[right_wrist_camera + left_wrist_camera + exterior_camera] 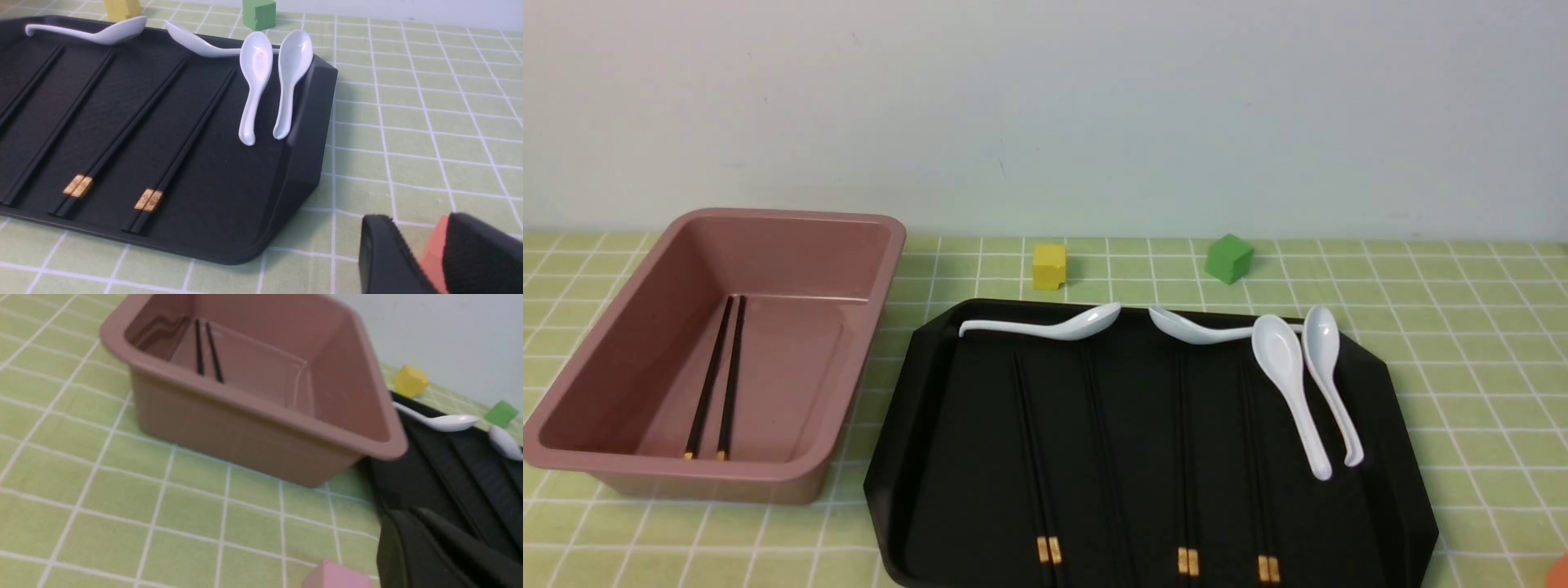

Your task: On green tablecloth take chopsticks from black tray and put them in box.

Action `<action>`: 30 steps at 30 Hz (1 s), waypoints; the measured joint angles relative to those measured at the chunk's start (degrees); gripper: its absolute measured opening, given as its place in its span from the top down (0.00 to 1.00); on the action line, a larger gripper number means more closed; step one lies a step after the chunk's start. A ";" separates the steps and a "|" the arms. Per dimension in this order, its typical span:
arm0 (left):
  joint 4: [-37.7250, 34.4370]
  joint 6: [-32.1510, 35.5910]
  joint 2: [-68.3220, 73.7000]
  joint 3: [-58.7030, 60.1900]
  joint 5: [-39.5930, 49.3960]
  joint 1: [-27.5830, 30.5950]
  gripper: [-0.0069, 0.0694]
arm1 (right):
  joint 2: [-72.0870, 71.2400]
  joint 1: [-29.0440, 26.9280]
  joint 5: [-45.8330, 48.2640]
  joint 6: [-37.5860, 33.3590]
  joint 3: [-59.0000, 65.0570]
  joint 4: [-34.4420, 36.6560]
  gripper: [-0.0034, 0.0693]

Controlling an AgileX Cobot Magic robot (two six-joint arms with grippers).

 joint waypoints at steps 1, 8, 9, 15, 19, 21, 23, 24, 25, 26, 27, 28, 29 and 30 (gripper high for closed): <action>1.34 -1.30 -0.53 0.18 0.16 0.00 0.91 | 0.00 0.00 0.00 0.00 0.00 0.00 0.62; 9.22 -7.13 -2.18 0.52 4.23 0.00 0.91 | 0.00 0.00 0.00 0.00 0.00 0.00 0.62; 9.32 -7.19 -2.18 0.52 4.45 0.00 0.91 | 0.00 0.00 0.00 0.00 0.00 0.00 0.62; 9.59 -7.25 -2.18 0.52 4.56 0.00 0.90 | 0.00 0.00 0.00 0.00 0.00 0.00 0.62; 9.59 -7.25 -2.18 0.52 4.60 0.00 0.90 | 0.00 0.00 0.00 0.00 0.00 0.00 0.62; 9.59 -7.25 -2.18 0.52 4.67 0.00 0.90 | 0.00 0.00 0.00 0.00 0.00 0.00 0.62; 9.59 -7.25 -2.18 0.52 4.67 0.00 0.90 | 0.00 0.00 0.00 0.00 0.00 0.00 0.62; 9.59 -7.25 -2.18 0.52 4.67 0.00 0.90 | 0.00 0.00 0.00 0.00 0.00 0.00 0.62; 9.59 -7.25 -2.18 0.52 4.67 0.00 0.90 | 0.00 0.00 0.00 0.00 0.00 0.00 0.62; 9.59 -7.25 -2.18 0.52 4.67 0.00 0.90 | 0.00 0.00 0.00 0.00 0.00 0.00 0.62; 9.59 -7.25 -2.18 0.52 4.67 0.00 0.90 | 0.00 0.00 0.00 0.00 0.00 0.00 0.62; 9.59 -7.25 -2.18 0.52 4.67 0.00 0.90 | 0.00 0.00 0.00 0.00 0.00 0.00 0.62; 9.59 -7.25 -2.18 0.52 4.68 0.00 0.90 | 0.00 0.00 0.00 0.00 0.00 0.00 0.62; 9.59 -7.25 -2.18 0.52 4.74 0.00 0.90 | 0.00 0.00 0.00 0.00 0.00 0.00 0.62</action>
